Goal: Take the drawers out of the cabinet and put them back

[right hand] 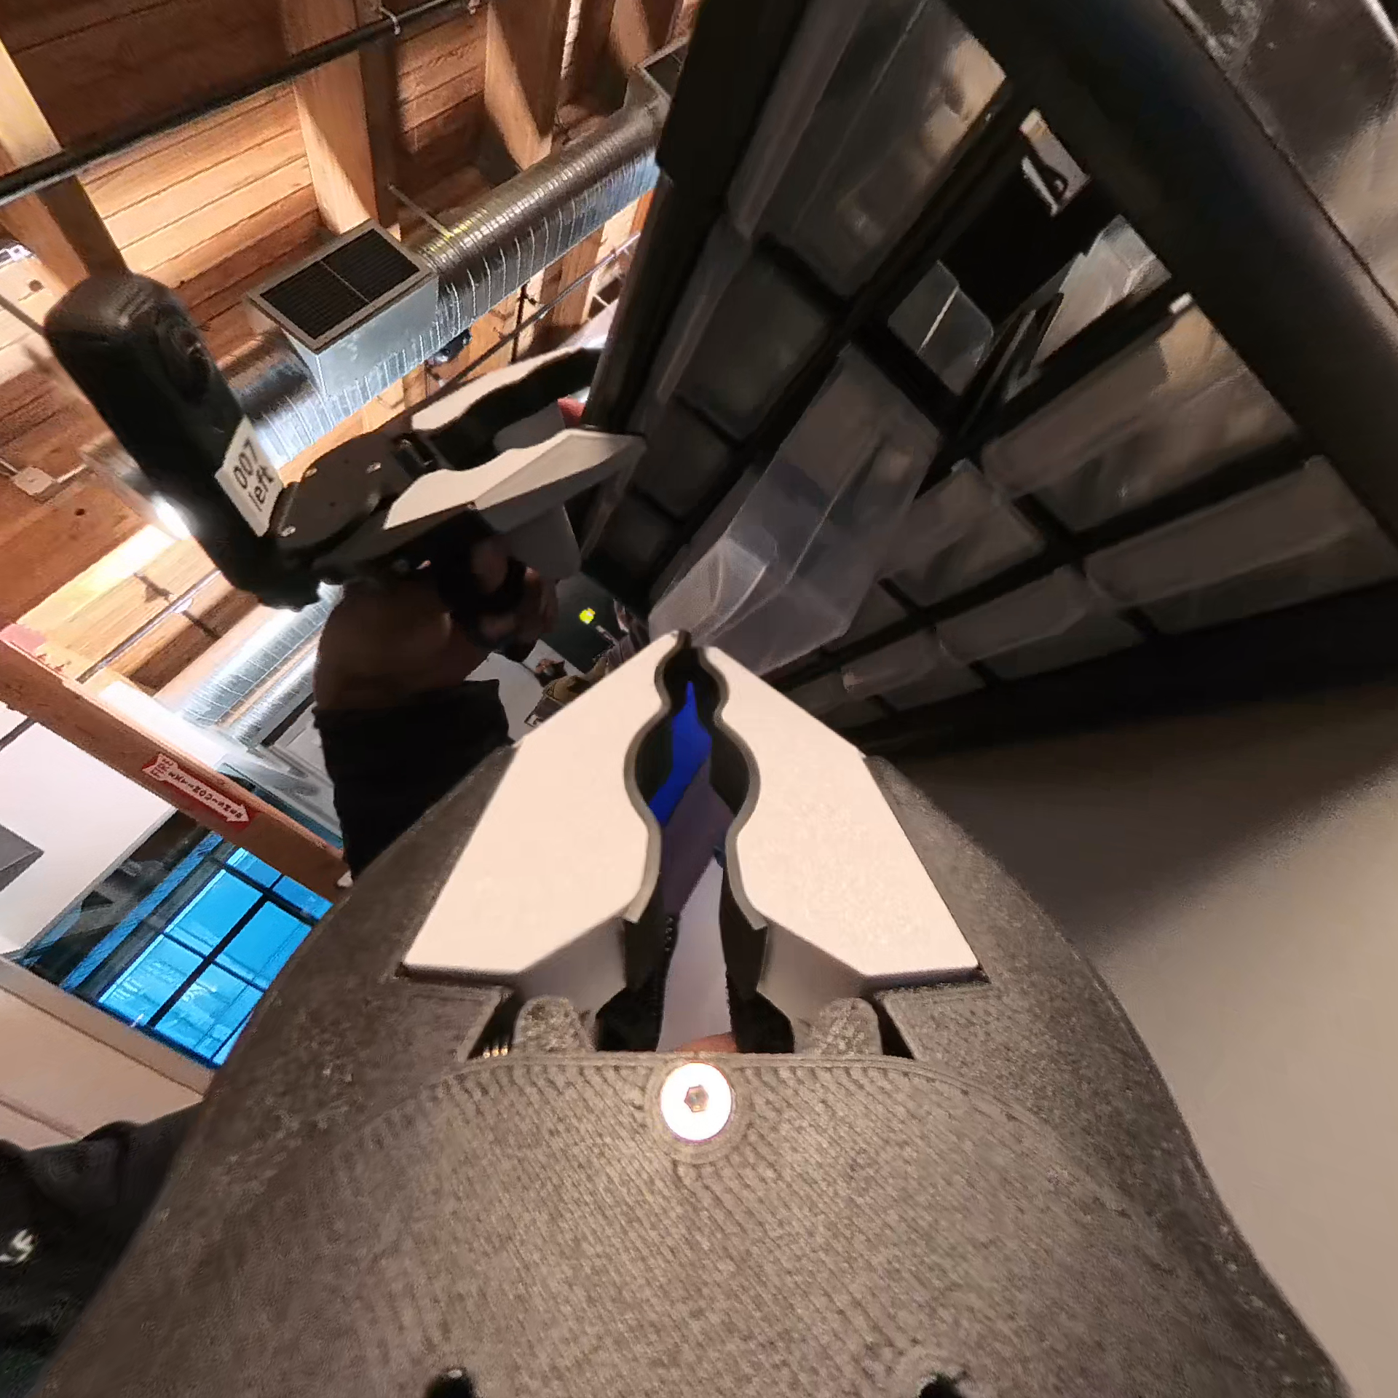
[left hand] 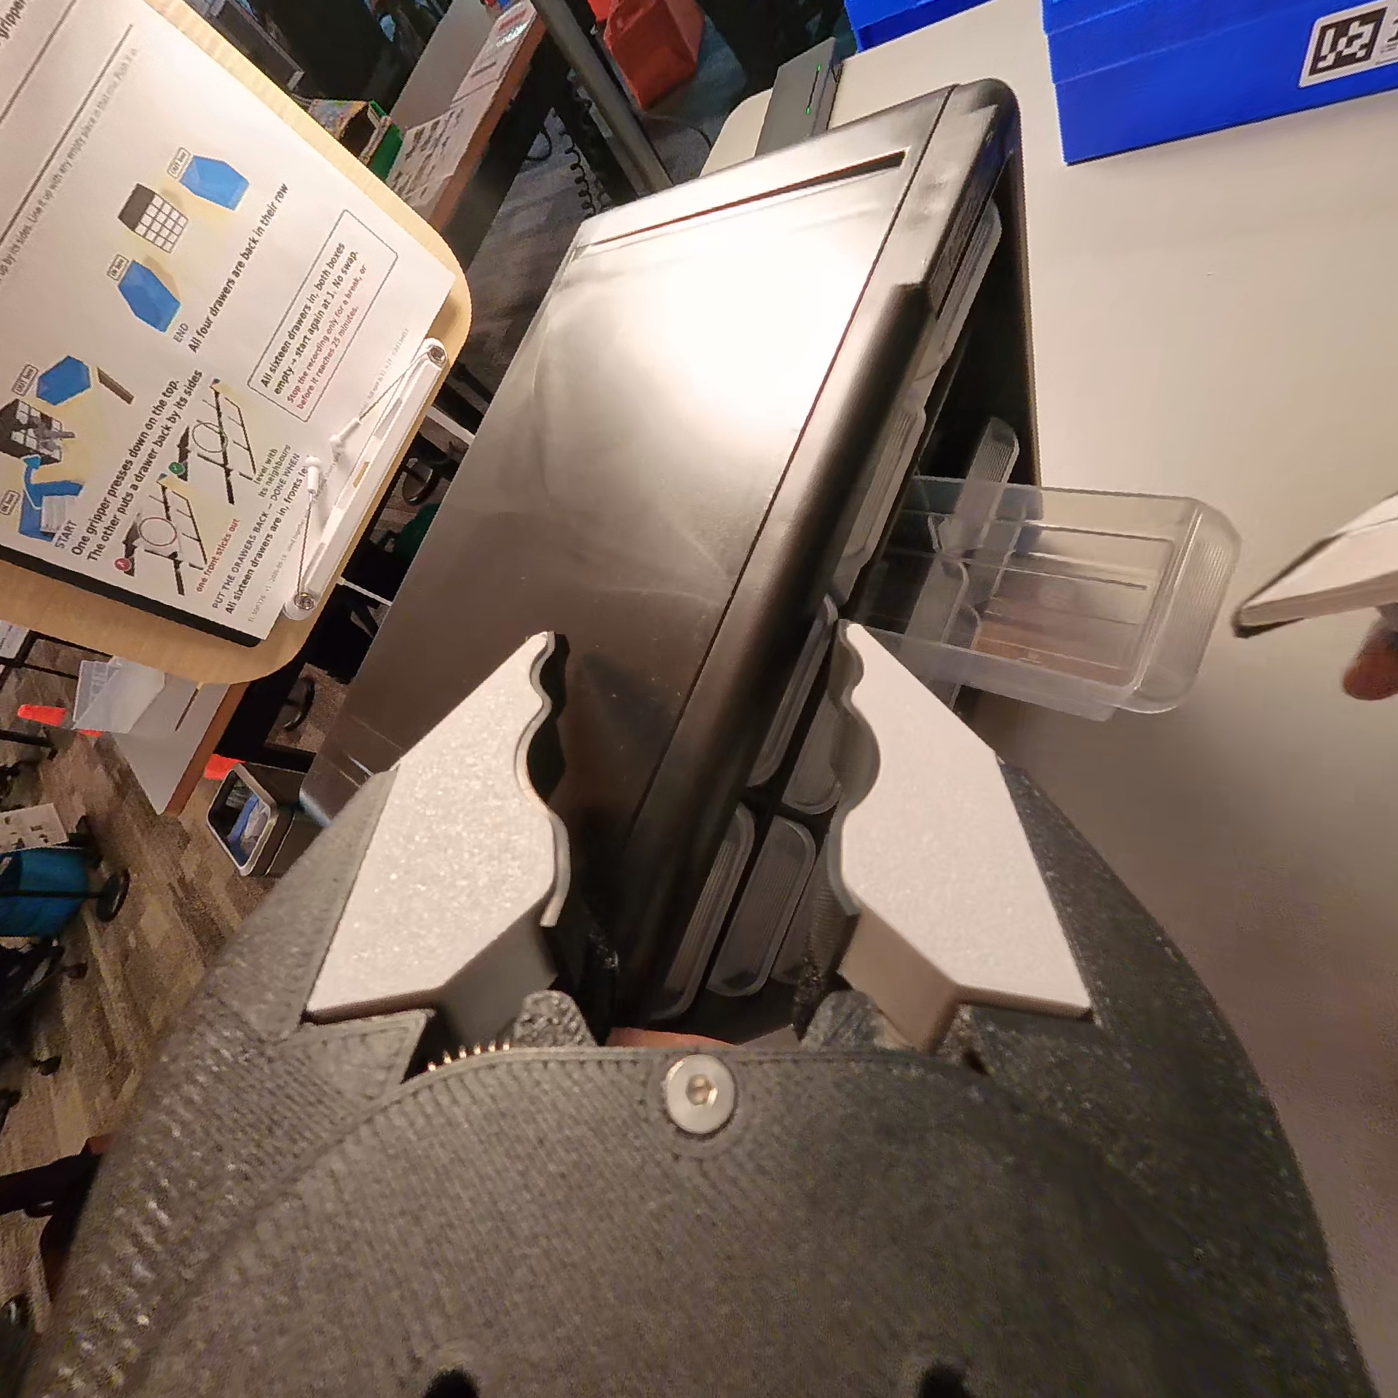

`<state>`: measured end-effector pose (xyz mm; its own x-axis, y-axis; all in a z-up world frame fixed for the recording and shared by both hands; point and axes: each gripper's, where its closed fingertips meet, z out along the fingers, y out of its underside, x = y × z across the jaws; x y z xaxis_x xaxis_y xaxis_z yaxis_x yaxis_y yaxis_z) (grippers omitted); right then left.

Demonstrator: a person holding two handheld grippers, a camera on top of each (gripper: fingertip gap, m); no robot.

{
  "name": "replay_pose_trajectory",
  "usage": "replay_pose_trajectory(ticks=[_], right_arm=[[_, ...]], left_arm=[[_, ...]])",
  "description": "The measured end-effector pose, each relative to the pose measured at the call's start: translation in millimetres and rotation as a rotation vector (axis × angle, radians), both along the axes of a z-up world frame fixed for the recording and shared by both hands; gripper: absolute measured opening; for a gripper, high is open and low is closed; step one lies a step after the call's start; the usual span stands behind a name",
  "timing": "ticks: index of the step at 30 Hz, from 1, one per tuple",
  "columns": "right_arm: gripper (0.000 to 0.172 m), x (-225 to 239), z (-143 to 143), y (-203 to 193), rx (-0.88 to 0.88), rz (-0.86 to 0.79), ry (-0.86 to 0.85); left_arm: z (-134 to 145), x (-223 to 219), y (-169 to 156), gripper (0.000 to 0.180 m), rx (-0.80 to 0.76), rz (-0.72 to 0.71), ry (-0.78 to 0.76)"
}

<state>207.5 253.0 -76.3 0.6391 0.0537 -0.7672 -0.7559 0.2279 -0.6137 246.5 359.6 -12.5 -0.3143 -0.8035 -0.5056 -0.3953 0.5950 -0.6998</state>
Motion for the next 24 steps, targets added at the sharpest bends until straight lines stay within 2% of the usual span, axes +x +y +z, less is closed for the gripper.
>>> replay_pose_trajectory(ticks=[6, 8, 11, 14, 17, 20, 24], right_arm=[[0.005, -5.4, -8.5, -4.4, -0.035, 0.008, -0.025], [0.010, -7.9, -6.9, -6.4, -0.063, 0.008, -0.102], [0.019, -2.4, -1.3, -19.1, -0.156, -0.069, -0.403], [0.029, 6.7, 17.0, -28.7, -0.269, -0.162, -0.897], [0.039, 4.8, 28.4, -20.8, -0.373, -0.137, -1.310], [0.045, -6.6, 31.8, -6.5, -0.396, -0.024, -1.529], [0.047, -7.1, 15.0, 9.0, -0.524, 0.097, -1.768]], left_arm=[[-0.3, -0.4, -0.2, 0.073, 0.004, 0.006, 0.000], [-0.5, -0.6, -0.1, 0.073, 0.009, 0.008, 0.001], [-1.1, -0.7, -0.1, 0.070, 0.017, 0.008, 0.004], [-1.5, -0.4, 0.1, 0.070, 0.018, 0.006, 0.006], [-1.5, -0.6, 0.2, 0.072, 0.018, 0.005, 0.006], [-1.7, -0.6, 0.2, 0.070, 0.021, 0.006, 0.006], [-1.7, -0.6, 0.1, 0.072, 0.022, 0.006, 0.006]])
